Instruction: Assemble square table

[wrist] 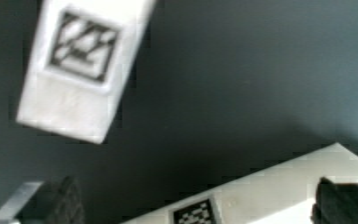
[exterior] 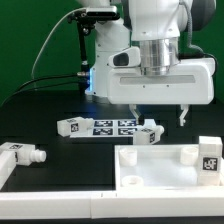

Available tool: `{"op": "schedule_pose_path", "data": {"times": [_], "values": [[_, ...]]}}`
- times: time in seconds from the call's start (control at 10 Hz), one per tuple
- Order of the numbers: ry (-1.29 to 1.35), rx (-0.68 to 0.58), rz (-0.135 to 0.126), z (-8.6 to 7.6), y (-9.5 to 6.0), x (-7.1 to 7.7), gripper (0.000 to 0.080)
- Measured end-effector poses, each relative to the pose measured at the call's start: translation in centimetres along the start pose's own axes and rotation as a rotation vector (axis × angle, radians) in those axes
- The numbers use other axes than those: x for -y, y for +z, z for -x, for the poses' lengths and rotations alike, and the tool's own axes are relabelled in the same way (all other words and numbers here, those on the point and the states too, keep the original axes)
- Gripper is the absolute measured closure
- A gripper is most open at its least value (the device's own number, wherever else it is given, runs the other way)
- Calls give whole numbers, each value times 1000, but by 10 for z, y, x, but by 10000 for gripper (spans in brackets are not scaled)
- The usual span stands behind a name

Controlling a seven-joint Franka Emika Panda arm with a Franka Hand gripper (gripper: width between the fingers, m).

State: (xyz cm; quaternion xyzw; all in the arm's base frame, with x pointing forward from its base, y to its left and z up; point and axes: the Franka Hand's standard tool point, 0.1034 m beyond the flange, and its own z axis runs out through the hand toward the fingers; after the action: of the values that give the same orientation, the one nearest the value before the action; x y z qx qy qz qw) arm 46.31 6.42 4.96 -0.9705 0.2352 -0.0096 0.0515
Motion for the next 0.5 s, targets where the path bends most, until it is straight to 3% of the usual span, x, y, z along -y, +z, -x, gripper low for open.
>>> {"op": "schedule_pose_path", "data": {"times": [0.1,0.3,0.5], "values": [[109,-38,-25,-4,4,-7,150],[147,-22,-25,0,5,-5,150],[125,80,-14,1,8,-21,150]]}}
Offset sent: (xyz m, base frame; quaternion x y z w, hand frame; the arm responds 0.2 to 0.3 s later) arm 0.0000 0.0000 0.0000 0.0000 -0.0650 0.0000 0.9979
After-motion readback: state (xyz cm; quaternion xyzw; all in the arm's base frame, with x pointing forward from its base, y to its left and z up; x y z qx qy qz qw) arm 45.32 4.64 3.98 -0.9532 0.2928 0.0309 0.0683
